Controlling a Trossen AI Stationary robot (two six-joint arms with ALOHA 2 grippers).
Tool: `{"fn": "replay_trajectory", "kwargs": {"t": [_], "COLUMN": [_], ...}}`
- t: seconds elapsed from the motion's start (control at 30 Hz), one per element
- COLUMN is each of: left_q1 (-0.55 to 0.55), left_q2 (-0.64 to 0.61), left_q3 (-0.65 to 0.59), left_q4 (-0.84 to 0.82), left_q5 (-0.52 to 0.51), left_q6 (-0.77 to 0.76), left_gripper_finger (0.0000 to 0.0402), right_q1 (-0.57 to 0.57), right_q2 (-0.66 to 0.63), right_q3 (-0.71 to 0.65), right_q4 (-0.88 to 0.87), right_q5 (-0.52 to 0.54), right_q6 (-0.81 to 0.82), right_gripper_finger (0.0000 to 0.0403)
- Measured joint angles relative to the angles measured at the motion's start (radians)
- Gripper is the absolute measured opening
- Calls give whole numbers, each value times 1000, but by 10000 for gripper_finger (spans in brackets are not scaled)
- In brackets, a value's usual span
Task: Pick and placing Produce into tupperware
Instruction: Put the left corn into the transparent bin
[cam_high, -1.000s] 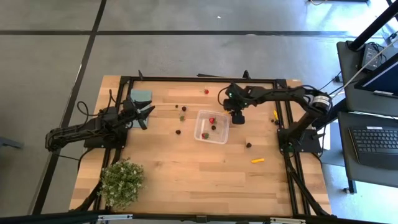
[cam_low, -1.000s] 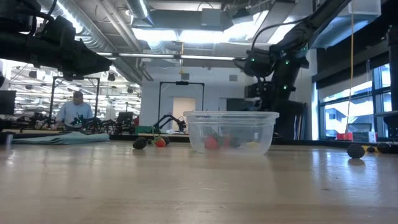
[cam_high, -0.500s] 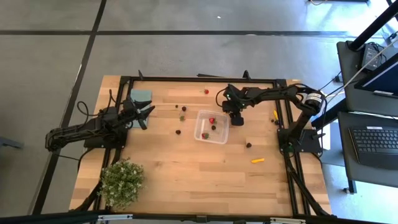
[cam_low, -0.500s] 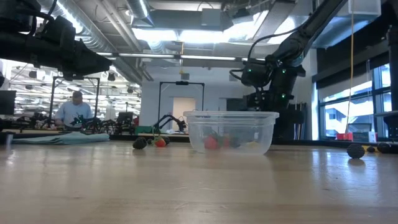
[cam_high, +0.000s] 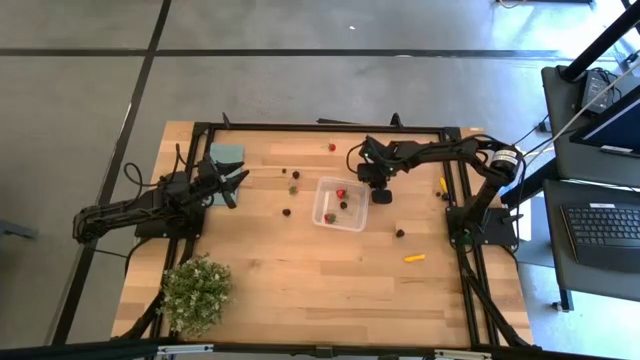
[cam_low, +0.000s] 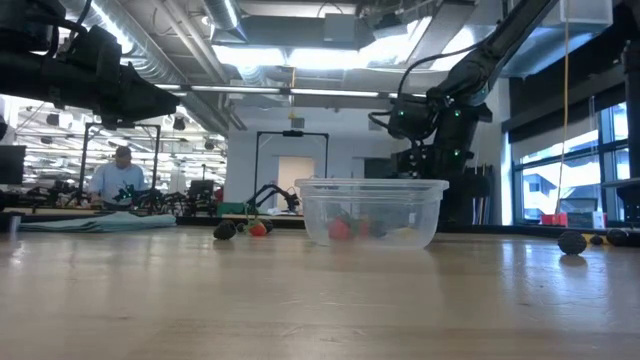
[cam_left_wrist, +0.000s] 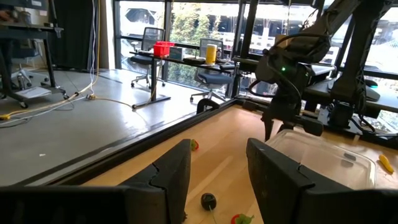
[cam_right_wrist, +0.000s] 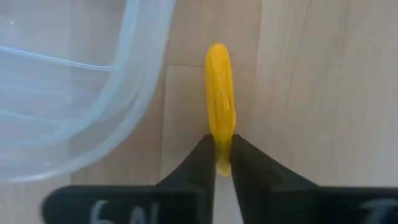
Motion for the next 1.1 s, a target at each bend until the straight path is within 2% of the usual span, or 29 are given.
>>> {"fn": "replay_trajectory", "kwargs": {"t": [0.1,0.3,0.43,0.53,0.6,0.7,0.8,0.93,1.1], "left_q1": [0,0,0,0,0,0,0,0,0], "left_q2": [0,0,0,0,0,0,0,0,0], "left_q3": [0,0,0,0,0,0,0,0,0], "left_q4": [0,0,0,0,0,0,0,0,0], "left_q5": [0,0,0,0,0,0,0,0,0], "left_q6": [0,0,1,1,1,1,1,2,2], "left_gripper_finger": [149,149,149,149,149,149,149,149,149], "right_q1": [1,-35,-83,-99,-98,-60,3,102,200], "right_q2": [-11,-50,-87,-125,-139,-148,-156,-150,-129], "right_q3": [0,69,160,255,322,415,488,526,498], "right_q4": [10,-67,-148,-198,-243,-280,-270,-254,-247], "right_q5": [38,201,223,199,138,37,0,-3,-5], "right_q6": [24,88,160,227,262,299,331,382,409], "right_gripper_finger": [11,7,5,5,5,5,5,5,5]}}
